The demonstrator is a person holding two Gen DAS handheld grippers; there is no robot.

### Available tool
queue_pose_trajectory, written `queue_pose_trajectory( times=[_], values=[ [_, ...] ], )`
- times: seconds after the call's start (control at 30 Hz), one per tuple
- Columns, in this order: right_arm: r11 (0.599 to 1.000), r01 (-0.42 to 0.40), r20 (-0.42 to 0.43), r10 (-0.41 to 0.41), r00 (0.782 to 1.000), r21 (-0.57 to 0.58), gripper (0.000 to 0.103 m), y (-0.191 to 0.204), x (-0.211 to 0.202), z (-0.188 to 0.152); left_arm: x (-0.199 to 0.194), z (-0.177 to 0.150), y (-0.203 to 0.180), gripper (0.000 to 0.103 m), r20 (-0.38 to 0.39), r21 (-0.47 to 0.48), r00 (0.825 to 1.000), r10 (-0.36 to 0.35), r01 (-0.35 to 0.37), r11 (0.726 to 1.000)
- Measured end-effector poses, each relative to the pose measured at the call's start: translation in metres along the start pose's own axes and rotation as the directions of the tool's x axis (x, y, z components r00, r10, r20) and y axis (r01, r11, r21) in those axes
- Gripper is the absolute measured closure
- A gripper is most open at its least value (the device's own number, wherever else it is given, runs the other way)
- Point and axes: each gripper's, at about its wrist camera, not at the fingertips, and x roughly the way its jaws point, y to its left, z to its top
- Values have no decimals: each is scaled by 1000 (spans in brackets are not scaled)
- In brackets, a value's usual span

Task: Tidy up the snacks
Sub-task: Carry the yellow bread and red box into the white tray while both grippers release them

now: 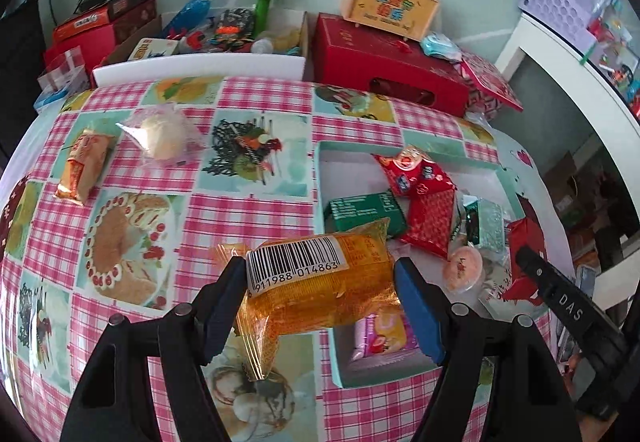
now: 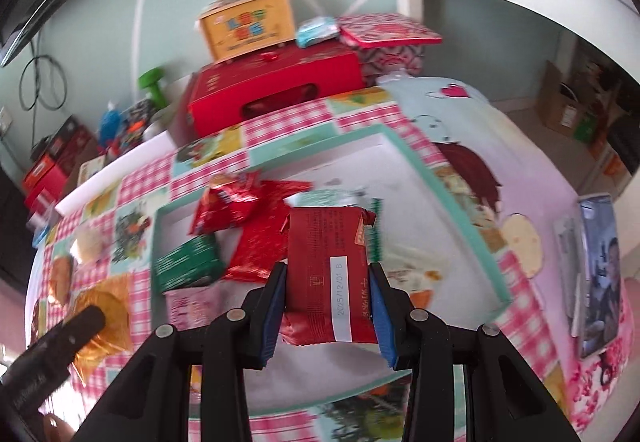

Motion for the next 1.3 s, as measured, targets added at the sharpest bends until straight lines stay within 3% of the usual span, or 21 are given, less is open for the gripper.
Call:
queue_pose_trajectory(
  times=[0.4,0.63,0.77,1.03,1.1,1.2,1.3],
  values=[
    [998,-6,7,6,1000,64,61,-31,21,10,24,-3,-60,27,16,134,999,-35,33,990],
    [997,-8,-29,10,1000,83,61,-37,40,10,41,0,-68,27,22,154,1000,-21,18,988],
    [998,-22,-29,24,999,63,61,-33,52,13,46,7,-69,27,17,131,997,-75,72,989],
    [999,-17,-38,18,999,31,60,-24,57,15,54,8,-80,27,16,159,998,-62,59,986],
    [999,-22,-45,24,999,44,57,-25,55,15,53,8,-80,26,6,158,998,-59,57,986],
    [998,-26,-46,28,999,56,36,-28,51,15,48,10,-77,22,-5,148,997,-72,72,986],
    [998,-21,-49,24,999,51,34,-27,47,16,41,11,-73,20,-13,131,996,-89,90,987]
  ],
)
